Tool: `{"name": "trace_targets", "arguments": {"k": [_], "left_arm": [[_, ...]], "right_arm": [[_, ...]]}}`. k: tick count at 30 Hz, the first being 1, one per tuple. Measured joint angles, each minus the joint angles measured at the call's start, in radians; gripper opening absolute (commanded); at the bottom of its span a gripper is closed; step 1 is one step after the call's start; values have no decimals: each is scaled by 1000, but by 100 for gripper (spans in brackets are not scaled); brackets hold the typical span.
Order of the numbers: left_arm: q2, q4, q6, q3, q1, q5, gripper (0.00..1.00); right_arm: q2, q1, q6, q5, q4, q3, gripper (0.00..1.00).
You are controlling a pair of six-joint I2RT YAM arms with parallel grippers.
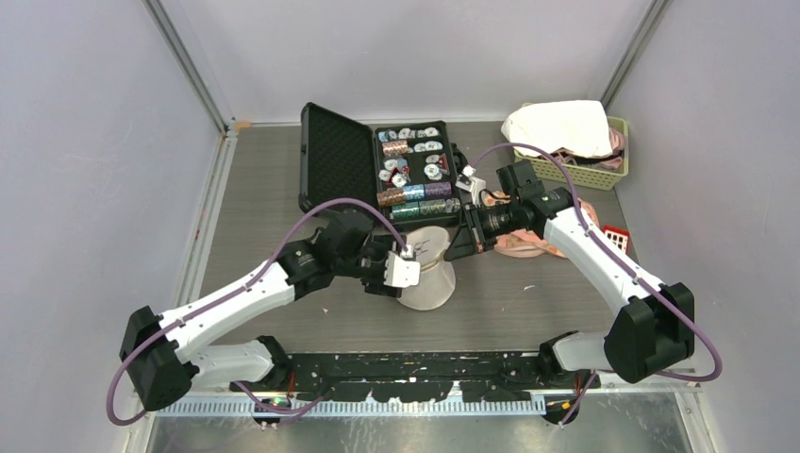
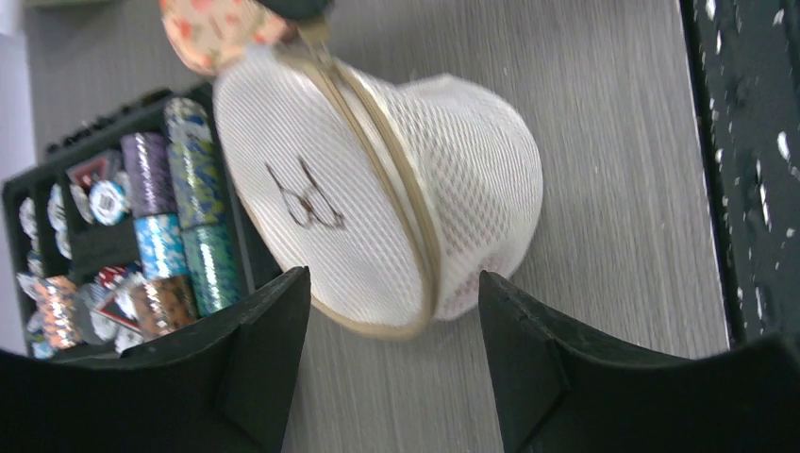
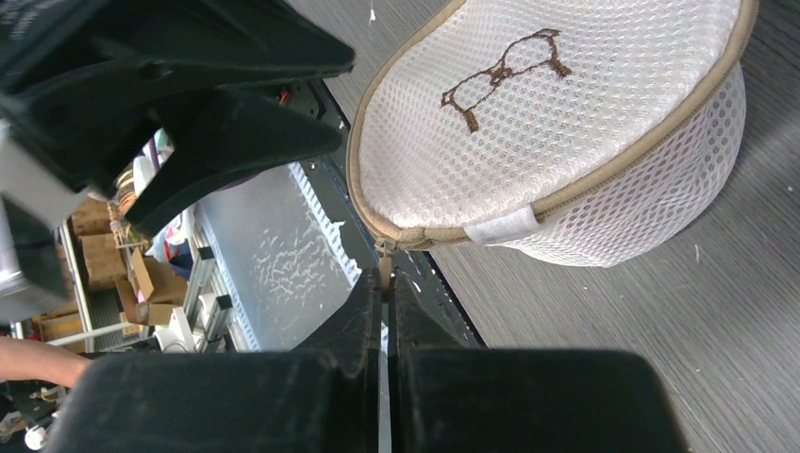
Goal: Unzip the laundry bag and remove the bra
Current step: Unzip the laundry bag at the center of the board.
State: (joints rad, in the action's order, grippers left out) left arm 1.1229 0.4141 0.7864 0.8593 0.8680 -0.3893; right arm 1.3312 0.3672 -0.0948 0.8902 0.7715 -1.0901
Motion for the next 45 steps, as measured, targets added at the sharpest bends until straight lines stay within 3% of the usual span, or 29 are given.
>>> {"name": "trace_targets", "arguments": {"k": [5, 9, 15, 19, 30, 35, 41, 45], "left_arm": [[47, -2, -61, 117, 38, -25, 63], [110, -18, -125, 161, 56, -31, 54], [184, -33, -206, 161, 60, -20, 16], [186, -66, -222, 133, 60, 1, 0], [121, -205, -196, -12, 71, 17, 0], [118, -205, -185, -21, 72, 31, 30], [45, -78, -233, -51, 45, 39, 46], [-60, -40, -312, -67, -54, 17, 52]], "right_arm": [[0, 6, -19, 3, -14, 0, 1], [0, 10, -26, 4, -21, 0, 1], [0, 10, -31, 4, -24, 0, 1], [0, 10, -5, -10, -13, 0, 1], [13, 23, 205, -89, 105, -5, 1], [41, 36, 249, -92, 110, -14, 1], [89, 76, 294, -161, 120, -15, 1], [135, 140, 331, -209, 115, -15, 1]]}}
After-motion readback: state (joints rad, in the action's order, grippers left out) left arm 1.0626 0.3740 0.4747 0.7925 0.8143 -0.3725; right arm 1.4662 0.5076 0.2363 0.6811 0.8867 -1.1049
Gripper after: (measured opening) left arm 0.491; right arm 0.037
